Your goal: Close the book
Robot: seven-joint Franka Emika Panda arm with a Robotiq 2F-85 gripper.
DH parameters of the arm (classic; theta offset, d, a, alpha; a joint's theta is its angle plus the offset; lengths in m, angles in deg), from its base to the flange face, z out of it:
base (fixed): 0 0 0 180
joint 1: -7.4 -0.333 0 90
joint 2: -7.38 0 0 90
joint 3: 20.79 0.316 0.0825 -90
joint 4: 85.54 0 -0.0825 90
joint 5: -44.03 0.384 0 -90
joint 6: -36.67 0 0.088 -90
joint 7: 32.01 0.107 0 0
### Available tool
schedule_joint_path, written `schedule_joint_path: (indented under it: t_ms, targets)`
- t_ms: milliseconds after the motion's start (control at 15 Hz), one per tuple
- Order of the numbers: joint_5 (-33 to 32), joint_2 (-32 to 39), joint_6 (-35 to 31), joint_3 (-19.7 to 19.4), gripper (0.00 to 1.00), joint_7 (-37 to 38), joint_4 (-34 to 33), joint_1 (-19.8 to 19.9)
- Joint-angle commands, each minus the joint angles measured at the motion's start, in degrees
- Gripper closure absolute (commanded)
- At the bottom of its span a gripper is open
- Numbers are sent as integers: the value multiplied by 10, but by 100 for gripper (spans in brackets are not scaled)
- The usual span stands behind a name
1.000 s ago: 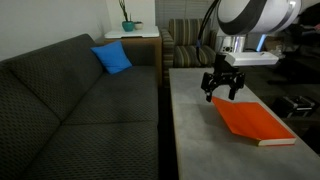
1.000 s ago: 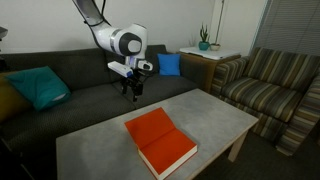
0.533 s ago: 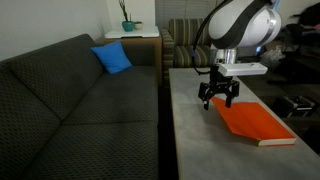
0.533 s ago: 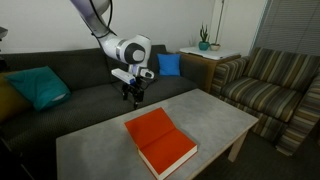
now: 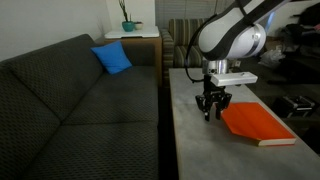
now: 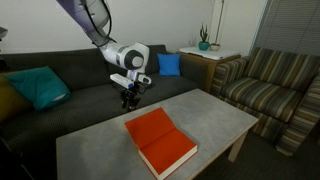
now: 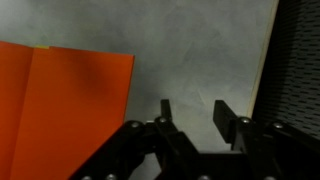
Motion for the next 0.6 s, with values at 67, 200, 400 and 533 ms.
schedule_joint_path:
  t_ms: [67,200,400,533]
  targets:
    - [-8,52,23,-17,90,5,-73,-2]
    - [-11,70,23,-23,99,7,-95,-3]
    - [-11,50,6,-29,100,5,-56,-4]
    - [-14,50,2,-34,100,9,-54,-9]
